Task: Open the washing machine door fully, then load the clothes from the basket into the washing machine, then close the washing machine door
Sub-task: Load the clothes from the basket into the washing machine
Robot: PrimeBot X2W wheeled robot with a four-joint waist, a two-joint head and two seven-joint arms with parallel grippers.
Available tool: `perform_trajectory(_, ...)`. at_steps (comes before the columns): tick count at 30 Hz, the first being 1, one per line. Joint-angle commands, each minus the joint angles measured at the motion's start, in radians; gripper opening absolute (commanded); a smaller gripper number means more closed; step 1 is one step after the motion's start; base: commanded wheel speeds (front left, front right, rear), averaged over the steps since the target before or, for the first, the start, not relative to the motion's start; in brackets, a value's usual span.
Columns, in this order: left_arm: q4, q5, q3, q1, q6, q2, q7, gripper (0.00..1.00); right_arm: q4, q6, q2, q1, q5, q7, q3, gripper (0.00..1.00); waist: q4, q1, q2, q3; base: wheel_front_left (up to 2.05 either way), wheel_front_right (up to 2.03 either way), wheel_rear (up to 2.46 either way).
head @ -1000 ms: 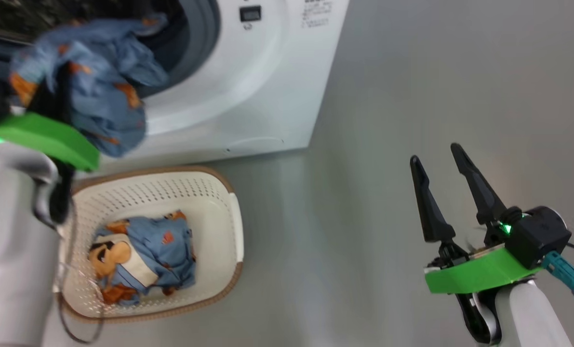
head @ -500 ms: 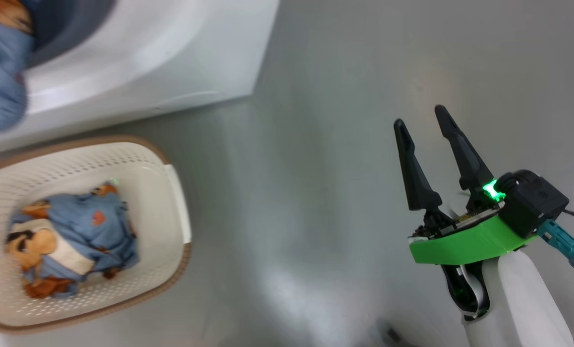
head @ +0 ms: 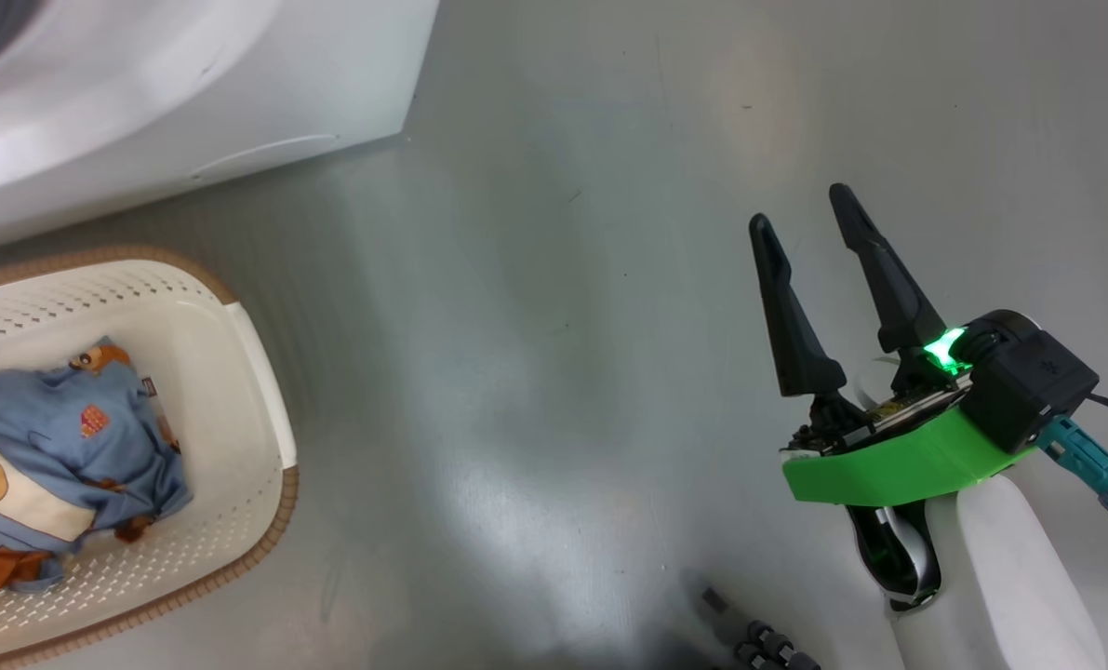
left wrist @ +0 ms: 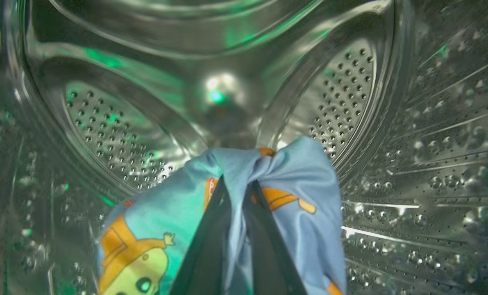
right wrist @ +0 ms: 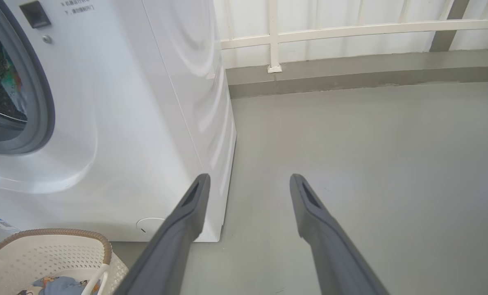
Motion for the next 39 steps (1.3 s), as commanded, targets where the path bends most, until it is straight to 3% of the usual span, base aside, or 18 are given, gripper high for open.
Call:
perform_trajectory(1,-0.018,0.015,0.006,-0.025,0.005,0.056,-0.008,0.0,-0.026,0.002,0.001,0.009,0.019,-0.005,0.024,1.0,0.001,0.0,0.0,0.0,0.0,0.0,0.0)
perform_trajectory(10,0.099,0.015,-0.011,-0.011,0.001,0.039,-0.007,0.0,-0.018,0.002,0.001,0.016,0.02,-0.005,0.03,1.0,0.005,0.0,0.0,-0.009,0.0,0.0,0.0)
perform_trajectory(11,0.112,0.012,-0.012,-0.011,-0.001,0.038,-0.002,0.2,-0.017,0.002,0.001,0.017,0.021,-0.005,0.031,1.0,0.005,0.0,0.0,-0.01,0.0,0.0,0.0)
perform_trajectory(12,0.124,0.008,-0.013,-0.011,-0.004,0.036,0.006,0.82,-0.016,0.002,0.001,0.018,0.022,-0.005,0.031,1.0,0.005,0.0,0.0,-0.01,0.0,0.0,0.0)
perform_trajectory(13,0.134,0.005,-0.015,-0.012,-0.007,0.033,0.01,1.0,-0.015,0.002,0.001,0.018,0.022,-0.005,0.03,1.0,0.006,0.0,0.0,-0.01,0.0,0.0,0.0)
perform_trajectory(24,0.188,0.008,-0.048,-0.018,-0.028,0.012,-0.016,1.0,-0.006,0.002,0.001,0.012,0.019,-0.005,0.017,1.0,0.023,0.0,0.0,-0.024,0.0,0.0,0.0)
perform_trajectory(32,0.192,0.028,-0.071,0.065,-0.005,-0.006,-0.044,1.0,-0.005,0.002,0.001,0.018,0.011,-0.005,0.003,1.0,0.05,0.0,0.0,-0.053,0.0,0.0,0.0)
perform_trajectory(39,0.101,0.015,-0.044,0.203,0.034,-0.04,-0.054,1.0,-0.003,0.002,0.001,0.031,0.002,-0.005,-0.009,1.0,0.085,0.0,0.0,-0.085,0.0,0.0,0.0)
